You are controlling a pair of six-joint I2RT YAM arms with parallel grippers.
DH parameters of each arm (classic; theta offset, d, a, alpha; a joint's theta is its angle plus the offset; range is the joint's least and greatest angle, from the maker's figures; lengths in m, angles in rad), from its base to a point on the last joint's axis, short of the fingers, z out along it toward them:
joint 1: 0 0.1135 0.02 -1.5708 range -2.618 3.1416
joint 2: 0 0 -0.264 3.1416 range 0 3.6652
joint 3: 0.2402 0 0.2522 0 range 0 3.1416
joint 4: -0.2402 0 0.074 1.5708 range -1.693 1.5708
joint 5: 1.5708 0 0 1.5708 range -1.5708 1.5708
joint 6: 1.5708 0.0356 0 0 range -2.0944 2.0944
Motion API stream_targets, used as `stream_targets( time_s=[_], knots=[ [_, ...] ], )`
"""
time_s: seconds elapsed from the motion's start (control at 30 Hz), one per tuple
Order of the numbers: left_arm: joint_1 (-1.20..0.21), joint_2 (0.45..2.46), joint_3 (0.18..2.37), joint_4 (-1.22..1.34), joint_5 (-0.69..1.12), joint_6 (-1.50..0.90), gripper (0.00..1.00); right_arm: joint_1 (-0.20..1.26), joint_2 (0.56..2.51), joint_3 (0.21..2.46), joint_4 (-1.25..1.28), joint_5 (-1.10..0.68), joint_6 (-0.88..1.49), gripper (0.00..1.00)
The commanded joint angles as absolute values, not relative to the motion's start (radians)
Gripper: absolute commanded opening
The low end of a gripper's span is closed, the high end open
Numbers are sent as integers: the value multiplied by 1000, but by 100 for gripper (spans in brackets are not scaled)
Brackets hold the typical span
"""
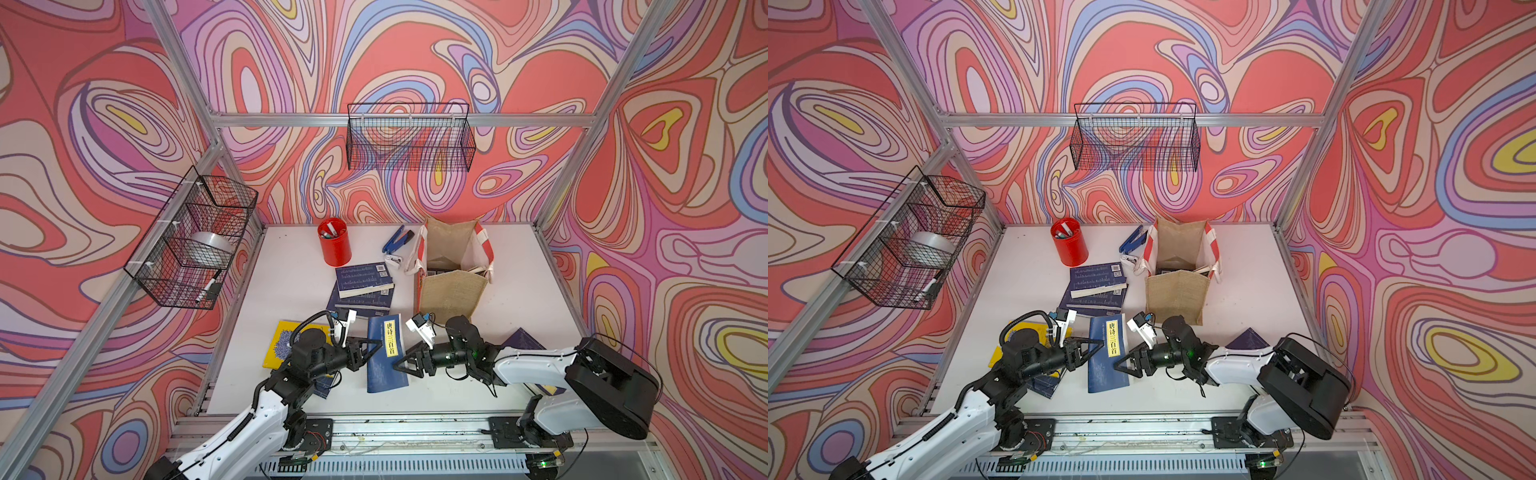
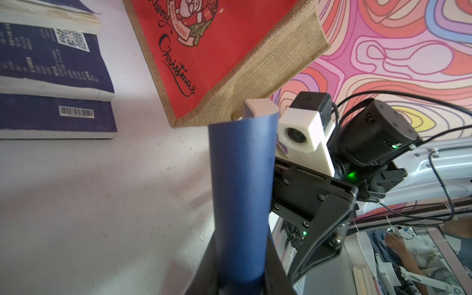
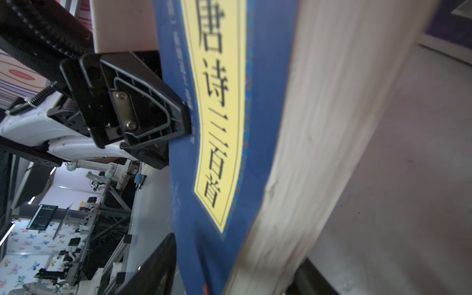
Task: Put the books into the canvas bag
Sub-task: Pick up the book from the center of the board.
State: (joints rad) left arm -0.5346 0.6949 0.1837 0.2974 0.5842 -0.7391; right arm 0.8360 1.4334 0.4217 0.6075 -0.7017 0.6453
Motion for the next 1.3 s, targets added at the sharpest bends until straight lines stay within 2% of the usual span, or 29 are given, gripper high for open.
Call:
stream_targets(
  time_s=[0.0, 0.13, 0.2, 0.23, 0.37, 0.43, 0.67, 0.73, 0.93, 1.13, 1.2, 1.27],
  knots=[
    [-532, 706, 193, 401, 602, -761, 10, 847, 1436, 430, 760, -773, 684, 46],
    [-532, 706, 190, 402, 597, -756, 13, 847, 1426, 438, 757, -757, 695, 18],
    [-532, 711, 191, 404, 596, -756, 19, 848, 1409, 447, 739, -751, 691, 9],
    [-533, 713, 190, 407, 591, -756, 26, 847, 1397, 453, 727, -747, 689, 1],
    [-532, 725, 185, 446, 581, -767, 66, 848, 1315, 495, 612, -746, 640, 0],
    [-533, 729, 185, 461, 575, -766, 78, 847, 1272, 527, 526, -754, 602, 0],
    [-510, 737, 185, 572, 577, -776, 97, 802, 1135, 606, 271, -780, 503, 0],
    [-490, 749, 184, 660, 624, -800, 100, 786, 1103, 619, 247, -804, 498, 0],
    [-398, 838, 201, 908, 803, -909, 100, 774, 1045, 708, 100, -852, 431, 0],
    [-367, 1057, 282, 1300, 979, -1122, 99, 769, 1091, 775, 28, -947, 391, 0],
    [-363, 1122, 321, 1358, 1014, -1175, 95, 769, 1101, 792, -15, -955, 363, 0],
    [-363, 1149, 365, 1358, 1056, -1181, 82, 764, 1106, 807, -90, -950, 327, 0]
  ],
)
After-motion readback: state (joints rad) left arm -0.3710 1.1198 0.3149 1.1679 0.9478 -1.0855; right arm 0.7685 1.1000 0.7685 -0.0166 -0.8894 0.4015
